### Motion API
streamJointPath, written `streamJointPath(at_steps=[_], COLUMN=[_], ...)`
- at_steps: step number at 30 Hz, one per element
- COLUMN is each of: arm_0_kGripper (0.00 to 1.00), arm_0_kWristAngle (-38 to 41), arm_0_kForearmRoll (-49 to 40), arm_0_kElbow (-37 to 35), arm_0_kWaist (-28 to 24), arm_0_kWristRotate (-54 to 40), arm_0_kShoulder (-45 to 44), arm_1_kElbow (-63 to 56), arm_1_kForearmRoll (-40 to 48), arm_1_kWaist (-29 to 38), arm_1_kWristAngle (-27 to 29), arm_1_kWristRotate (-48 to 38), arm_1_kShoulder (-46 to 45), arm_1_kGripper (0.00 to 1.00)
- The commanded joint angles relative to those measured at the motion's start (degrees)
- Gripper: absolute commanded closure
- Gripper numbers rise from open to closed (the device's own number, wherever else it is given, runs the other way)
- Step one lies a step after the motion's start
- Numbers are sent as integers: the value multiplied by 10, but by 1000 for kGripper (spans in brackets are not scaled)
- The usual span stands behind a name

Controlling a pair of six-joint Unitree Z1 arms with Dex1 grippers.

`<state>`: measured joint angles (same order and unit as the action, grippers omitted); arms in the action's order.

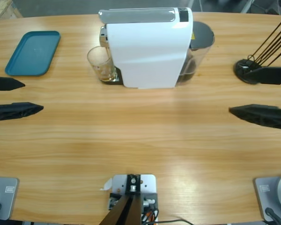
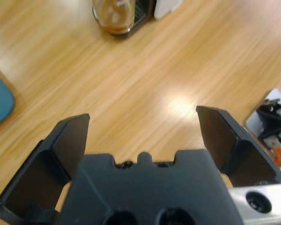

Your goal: Pour coffee

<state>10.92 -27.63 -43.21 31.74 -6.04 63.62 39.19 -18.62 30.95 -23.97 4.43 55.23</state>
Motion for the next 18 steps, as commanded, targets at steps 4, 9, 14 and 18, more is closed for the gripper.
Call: streamJointPath(at_steps=[4,9,14,18], arm_0_kGripper=[9,18,23,18], arm_0_kWristAngle=[2,3,7,9], arm_0_kForearmRoll=[-109,-131,-126,-125], arm_0_kElbow=[-53,-54,-42,-39], arm_0_kWaist=[6,6,6,6], arm_0_kWristRotate=[-15,-5,-9,-11], arm_0_kShoulder=[-63,-75,-82,-85], arm_1_kElbow=[-28,-30,-28,-24], arm_1_kForearmRoll=[46,36,25,8], arm_1_kWaist=[7,7,7,7], arm_1_kWristAngle=[24,35,52,68], arm_1_kWristRotate=[11,0,1,4], arm_1_kShoulder=[9,-12,-8,-28], arm_1_kGripper=[18,48,59,59])
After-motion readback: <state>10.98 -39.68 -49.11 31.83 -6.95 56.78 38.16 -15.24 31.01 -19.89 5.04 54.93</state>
